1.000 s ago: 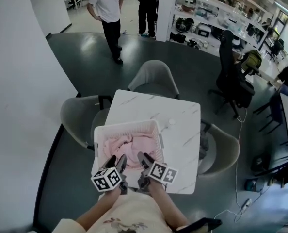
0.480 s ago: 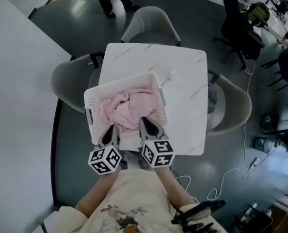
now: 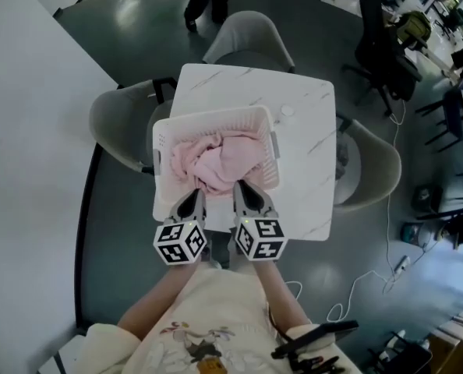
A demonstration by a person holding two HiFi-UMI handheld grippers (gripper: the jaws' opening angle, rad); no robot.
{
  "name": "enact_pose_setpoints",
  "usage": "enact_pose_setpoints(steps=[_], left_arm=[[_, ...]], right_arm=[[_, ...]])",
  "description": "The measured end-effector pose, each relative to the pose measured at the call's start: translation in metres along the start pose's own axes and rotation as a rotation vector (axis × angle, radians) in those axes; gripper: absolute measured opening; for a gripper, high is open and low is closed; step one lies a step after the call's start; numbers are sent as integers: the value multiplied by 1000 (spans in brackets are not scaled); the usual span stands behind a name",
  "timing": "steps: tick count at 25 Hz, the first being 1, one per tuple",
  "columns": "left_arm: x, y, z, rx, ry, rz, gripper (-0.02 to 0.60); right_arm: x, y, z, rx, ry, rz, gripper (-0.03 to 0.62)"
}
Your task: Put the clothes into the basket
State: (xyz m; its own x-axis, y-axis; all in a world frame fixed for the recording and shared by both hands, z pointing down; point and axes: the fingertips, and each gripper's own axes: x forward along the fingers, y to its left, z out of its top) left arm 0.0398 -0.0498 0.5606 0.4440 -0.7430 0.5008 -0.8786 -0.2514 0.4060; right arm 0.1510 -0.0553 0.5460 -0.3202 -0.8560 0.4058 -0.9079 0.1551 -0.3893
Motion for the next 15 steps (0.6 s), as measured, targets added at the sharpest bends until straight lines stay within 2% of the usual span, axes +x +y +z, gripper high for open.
enact_pose_setpoints(steps=[2, 5, 8, 11, 15], left_arm=[[-17, 4, 5, -25, -24, -23, 11], [-45, 18, -3, -75, -19, -38, 11], [-75, 27, -9, -91, -24, -64, 11], [-108, 30, -8, -75, -45, -95, 11], [-141, 31, -14, -14, -62, -148, 11]], right_arm=[[-10, 17, -3, -29, -13, -5, 25], [-27, 41, -8, -45, -38, -6, 25], [-49, 62, -8, -89, -69, -13, 25], [-68, 83, -8, -118, -90, -15, 25], [-90, 105, -14, -136, -124, -27, 25]])
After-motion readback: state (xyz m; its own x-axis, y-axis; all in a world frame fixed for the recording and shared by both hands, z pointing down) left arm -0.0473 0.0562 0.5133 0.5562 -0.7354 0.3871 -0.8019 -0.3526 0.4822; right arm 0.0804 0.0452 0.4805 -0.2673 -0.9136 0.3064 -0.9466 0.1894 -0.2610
